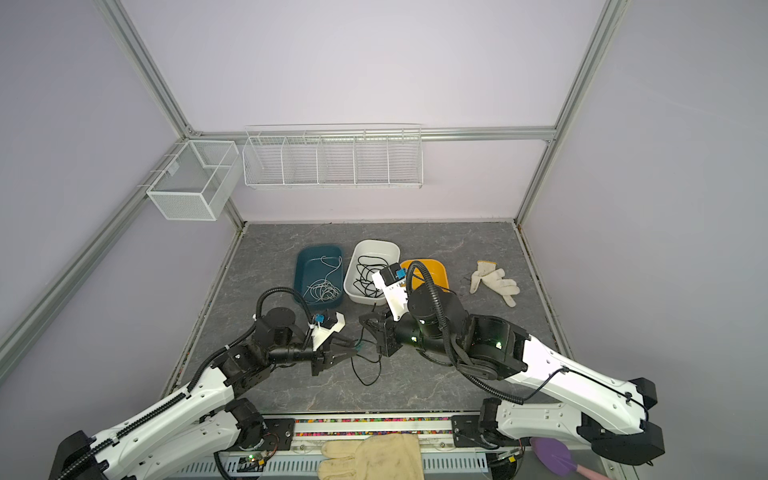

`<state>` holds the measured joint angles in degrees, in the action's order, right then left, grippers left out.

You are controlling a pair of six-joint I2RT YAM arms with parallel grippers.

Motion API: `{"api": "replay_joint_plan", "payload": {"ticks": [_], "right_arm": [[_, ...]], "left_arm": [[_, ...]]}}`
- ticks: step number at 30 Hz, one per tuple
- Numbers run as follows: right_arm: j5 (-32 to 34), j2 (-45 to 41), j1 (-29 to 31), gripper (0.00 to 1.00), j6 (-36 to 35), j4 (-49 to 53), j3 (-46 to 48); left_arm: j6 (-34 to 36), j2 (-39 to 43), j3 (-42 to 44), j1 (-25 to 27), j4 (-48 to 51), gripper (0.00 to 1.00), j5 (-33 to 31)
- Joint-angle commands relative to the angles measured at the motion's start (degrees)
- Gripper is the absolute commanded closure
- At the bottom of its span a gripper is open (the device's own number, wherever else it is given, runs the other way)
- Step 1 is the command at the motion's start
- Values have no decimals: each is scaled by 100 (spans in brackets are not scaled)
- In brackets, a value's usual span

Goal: Untangle the cables
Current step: 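Grasp the green cable with the left gripper while right holds the black cable, then pull the black cable away with the right gripper while left holds green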

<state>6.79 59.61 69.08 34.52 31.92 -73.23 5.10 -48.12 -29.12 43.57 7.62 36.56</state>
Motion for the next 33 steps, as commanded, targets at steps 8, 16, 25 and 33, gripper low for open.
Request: {"api": "replay_joint_plan", "payload": {"ticks": [8,16,25,33], "right_arm": [[101,24,120,93,69,-171,-137],[192,-45,154,93,67,-129,-122],[676,-243,150,93,25,-31,223],[1187,-654,1,94,53,44,781]], "left_arm": [[175,-45,-215,34,155,96,245],[229,-7,-217,21,212,100,246],[193,219,-225,30,121,100,219],[40,945,-209,28,-8,100,177]]}}
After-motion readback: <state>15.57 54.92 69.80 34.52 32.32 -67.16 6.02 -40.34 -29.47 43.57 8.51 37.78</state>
